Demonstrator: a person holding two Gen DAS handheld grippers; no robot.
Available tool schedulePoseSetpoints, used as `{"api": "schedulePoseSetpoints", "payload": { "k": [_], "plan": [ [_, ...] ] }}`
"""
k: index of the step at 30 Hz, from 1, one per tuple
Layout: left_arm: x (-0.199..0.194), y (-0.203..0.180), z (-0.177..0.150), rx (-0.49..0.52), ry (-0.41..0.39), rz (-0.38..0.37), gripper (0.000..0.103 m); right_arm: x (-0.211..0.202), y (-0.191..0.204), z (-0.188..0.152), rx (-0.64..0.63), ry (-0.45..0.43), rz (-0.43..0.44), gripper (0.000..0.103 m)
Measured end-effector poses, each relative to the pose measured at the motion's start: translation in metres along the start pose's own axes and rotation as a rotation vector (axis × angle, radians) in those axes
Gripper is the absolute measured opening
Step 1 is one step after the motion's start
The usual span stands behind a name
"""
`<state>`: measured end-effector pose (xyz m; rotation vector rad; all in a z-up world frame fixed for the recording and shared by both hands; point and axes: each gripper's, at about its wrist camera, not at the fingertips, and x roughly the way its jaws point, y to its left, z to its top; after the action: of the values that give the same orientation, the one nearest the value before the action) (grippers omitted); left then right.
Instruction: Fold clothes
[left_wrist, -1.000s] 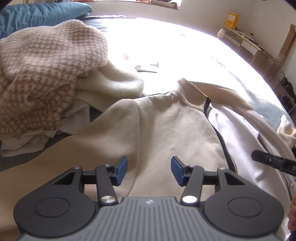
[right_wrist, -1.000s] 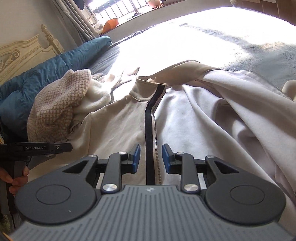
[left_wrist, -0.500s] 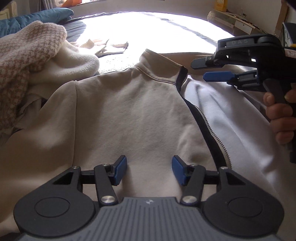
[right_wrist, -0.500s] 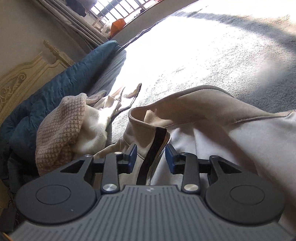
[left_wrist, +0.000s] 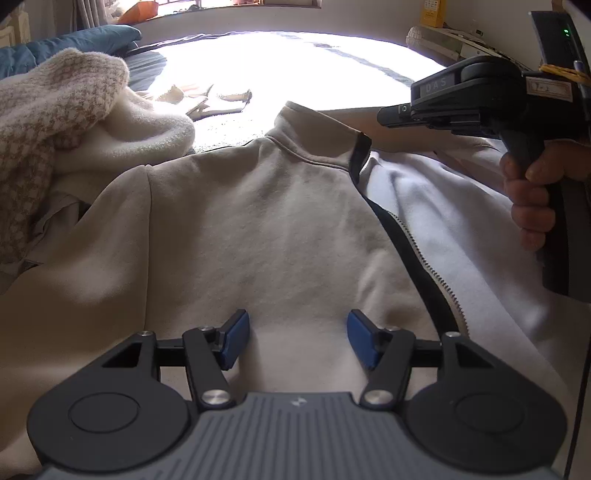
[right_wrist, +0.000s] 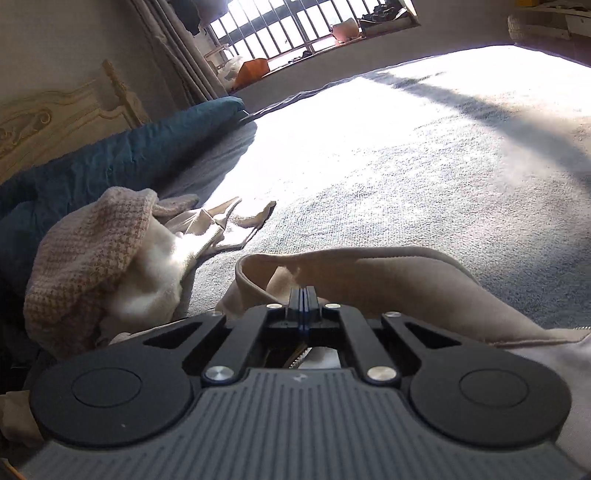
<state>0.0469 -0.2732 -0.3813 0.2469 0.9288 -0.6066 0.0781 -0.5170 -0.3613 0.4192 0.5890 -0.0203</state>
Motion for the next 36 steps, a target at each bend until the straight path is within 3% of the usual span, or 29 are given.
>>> {"api": "schedulePoseSetpoints", "payload": {
  "k": [3,7,10,15,18,24,27,28,31,36],
  "plan": [
    [0.001,0.001,0.0,0.005,-0.002,-0.005,0.061,0.013,0.003,0.0,-0.063,0.038,-0.044,0.0],
    [-0.001,0.003,0.002,0.015,-0.004,-0.01,0.062,0.011,-0.012,0.002,0.068,0.053,-0.01,0.003],
    [-0.011,0.002,0.006,0.026,-0.033,-0.016,0.059,-0.017,-0.01,0.003,0.101,0.044,0.016,0.003],
    [-0.032,-0.012,0.014,0.067,-0.097,-0.072,0.059,-0.112,-0.001,-0.013,0.172,0.075,0.096,0.004],
    [-0.031,-0.028,0.016,0.088,-0.089,-0.124,0.059,-0.165,-0.003,-0.033,0.17,0.135,0.05,0.004],
    [-0.031,-0.06,0.012,0.13,-0.07,-0.148,0.058,-0.258,-0.041,-0.058,0.178,0.2,-0.177,0.005],
    [-0.045,-0.076,0.008,0.118,-0.06,-0.184,0.058,-0.303,-0.074,-0.064,0.209,0.202,-0.304,0.02],
    [-0.051,-0.083,0.005,0.114,-0.048,-0.208,0.058,-0.317,-0.088,-0.067,0.235,0.197,-0.344,0.025],
    [-0.068,-0.11,-0.007,0.123,-0.01,-0.287,0.058,-0.351,-0.124,-0.078,0.341,0.195,-0.42,0.027],
    [-0.087,-0.169,-0.037,0.158,0.083,-0.449,0.058,-0.385,-0.161,-0.109,0.534,0.242,-0.471,0.032]
  ]
}}
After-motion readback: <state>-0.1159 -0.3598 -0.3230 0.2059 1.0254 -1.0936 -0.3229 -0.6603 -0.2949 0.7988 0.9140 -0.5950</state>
